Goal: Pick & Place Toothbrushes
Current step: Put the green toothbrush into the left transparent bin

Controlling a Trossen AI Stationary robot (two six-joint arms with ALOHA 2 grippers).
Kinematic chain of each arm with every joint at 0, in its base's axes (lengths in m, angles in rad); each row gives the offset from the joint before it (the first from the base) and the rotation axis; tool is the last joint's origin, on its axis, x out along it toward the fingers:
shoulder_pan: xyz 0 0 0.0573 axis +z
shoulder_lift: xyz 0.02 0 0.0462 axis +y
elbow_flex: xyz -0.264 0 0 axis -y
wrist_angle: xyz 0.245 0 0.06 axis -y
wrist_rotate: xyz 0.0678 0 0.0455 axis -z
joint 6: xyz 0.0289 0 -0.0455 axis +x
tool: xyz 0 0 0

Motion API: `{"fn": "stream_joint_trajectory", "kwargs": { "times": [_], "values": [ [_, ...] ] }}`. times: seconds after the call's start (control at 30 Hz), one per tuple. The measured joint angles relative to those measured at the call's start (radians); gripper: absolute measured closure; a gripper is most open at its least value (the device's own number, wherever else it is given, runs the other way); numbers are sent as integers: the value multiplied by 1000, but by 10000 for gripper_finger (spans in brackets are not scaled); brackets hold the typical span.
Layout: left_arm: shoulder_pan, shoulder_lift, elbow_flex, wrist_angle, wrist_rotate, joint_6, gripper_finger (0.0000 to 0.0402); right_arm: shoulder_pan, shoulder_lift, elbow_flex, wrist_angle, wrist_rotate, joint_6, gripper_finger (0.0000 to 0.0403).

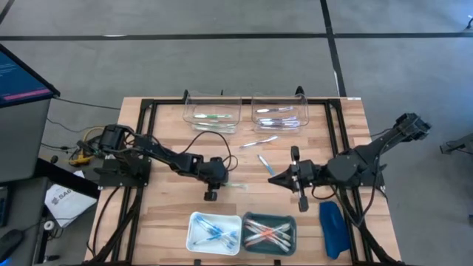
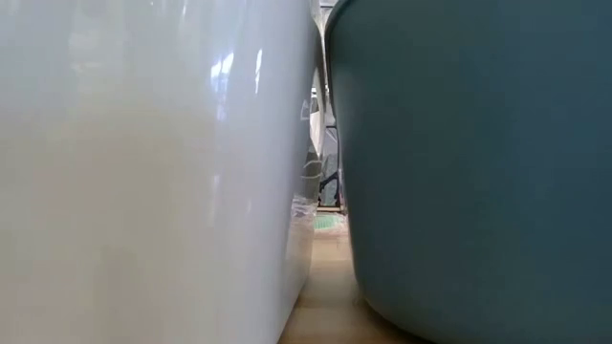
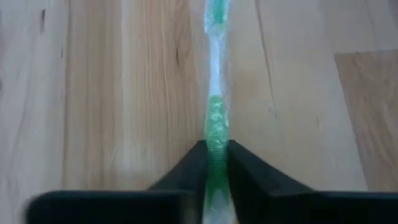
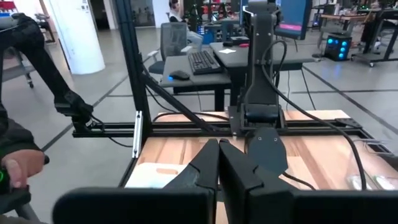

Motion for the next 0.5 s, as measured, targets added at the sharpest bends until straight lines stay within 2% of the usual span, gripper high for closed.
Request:
{"fn": "stream_joint_trajectory", "kwargs": {
  "times": [0.07,0.27,0.37,0.5],
  "values": [
    [0,-2,0,-4,7,-12,380,-6,0,0,-6,0,3,397],
    [0,-45,-5,-50,6,-32,383,-30,0,0,-77,1,21,399],
    [0,-136,-8,-146,-45,-32,398,-47,0,0,-99,1,30,401],
    [13,-319,-6,-265,-175,-24,400,-71,0,0,-123,1,53,401]
  ]
}}
